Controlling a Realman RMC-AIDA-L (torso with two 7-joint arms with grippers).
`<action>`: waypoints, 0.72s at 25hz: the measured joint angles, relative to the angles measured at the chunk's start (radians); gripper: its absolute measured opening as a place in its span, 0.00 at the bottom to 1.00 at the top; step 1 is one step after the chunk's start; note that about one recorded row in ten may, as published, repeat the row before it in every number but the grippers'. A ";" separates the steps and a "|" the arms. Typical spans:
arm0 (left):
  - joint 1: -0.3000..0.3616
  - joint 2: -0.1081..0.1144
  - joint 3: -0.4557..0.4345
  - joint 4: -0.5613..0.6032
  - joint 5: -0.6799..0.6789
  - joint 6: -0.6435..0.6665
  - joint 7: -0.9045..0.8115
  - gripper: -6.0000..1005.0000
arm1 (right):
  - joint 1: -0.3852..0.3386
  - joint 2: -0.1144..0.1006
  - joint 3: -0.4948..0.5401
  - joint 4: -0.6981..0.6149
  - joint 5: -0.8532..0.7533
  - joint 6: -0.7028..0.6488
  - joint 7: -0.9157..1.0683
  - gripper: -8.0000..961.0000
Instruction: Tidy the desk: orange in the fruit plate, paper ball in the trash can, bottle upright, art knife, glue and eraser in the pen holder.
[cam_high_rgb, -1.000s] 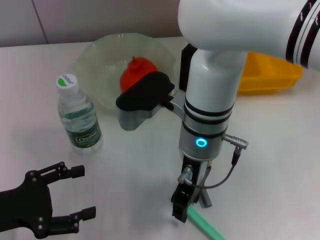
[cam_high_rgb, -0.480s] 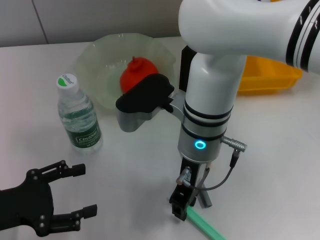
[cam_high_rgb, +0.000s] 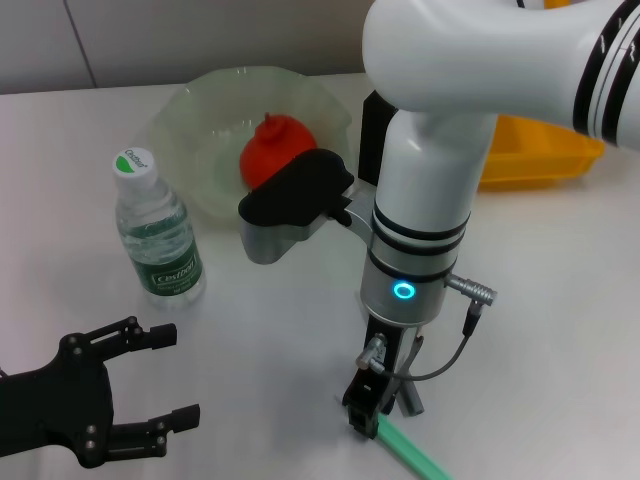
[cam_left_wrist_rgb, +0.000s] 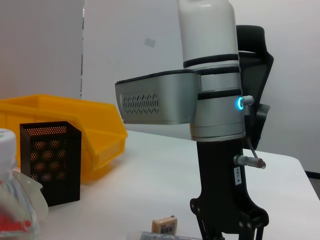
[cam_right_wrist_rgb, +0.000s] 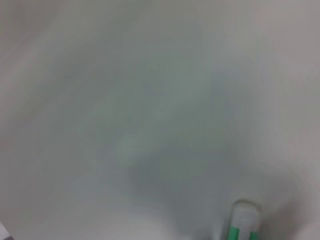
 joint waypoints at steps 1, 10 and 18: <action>-0.002 0.000 0.000 0.000 0.000 -0.002 0.000 0.86 | 0.000 0.000 -0.005 0.002 0.003 0.002 -0.001 0.37; -0.007 0.000 0.000 -0.009 0.001 -0.008 0.000 0.86 | -0.003 0.000 -0.039 -0.024 0.022 0.010 -0.004 0.20; -0.008 0.000 0.000 -0.009 0.002 -0.013 0.000 0.86 | -0.125 -0.012 0.243 -0.268 -0.193 -0.166 -0.024 0.19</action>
